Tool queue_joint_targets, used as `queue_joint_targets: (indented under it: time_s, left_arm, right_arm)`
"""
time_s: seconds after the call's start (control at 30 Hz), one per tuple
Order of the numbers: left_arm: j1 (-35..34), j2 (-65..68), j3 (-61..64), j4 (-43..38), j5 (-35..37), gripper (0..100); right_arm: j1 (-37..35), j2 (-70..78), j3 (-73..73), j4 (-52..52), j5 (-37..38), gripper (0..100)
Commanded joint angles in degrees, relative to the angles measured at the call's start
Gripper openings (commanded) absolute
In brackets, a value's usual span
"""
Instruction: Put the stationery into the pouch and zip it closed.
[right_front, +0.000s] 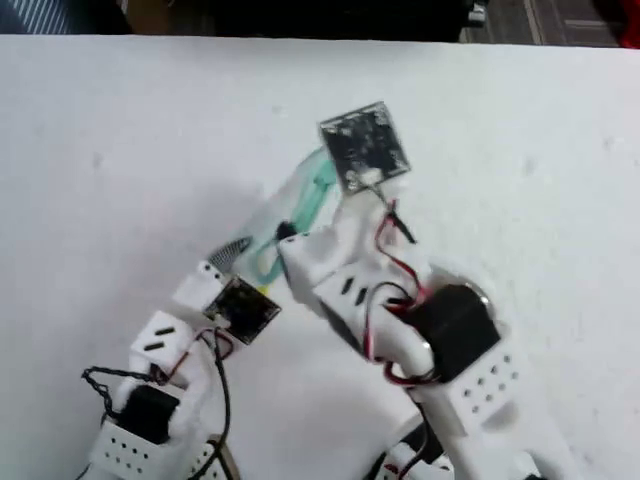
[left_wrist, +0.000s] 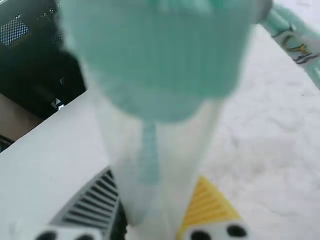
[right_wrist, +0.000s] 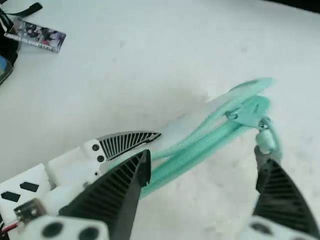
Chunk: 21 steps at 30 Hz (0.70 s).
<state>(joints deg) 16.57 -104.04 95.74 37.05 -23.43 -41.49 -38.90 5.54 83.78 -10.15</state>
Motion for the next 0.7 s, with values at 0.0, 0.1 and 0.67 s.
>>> queue_joint_targets:
  time_s: [0.0, 0.1, 0.67]
  left_arm:
    - [0.4, -0.7, 0.1, -1.8, -0.3, 2]
    - [0.4, -0.7, -0.1, -1.8, -0.2, 2]
    - [0.5, -0.7, -0.1, -1.8, -0.2, 2]
  right_arm:
    - [-0.7, 1.9, -5.0, 3.9, -1.0, 33.2]
    - [-0.7, 3.2, -4.8, 4.3, -1.3, 33.2]
    - [1.6, 20.1, -13.2, 0.5, -0.9, 12.0]
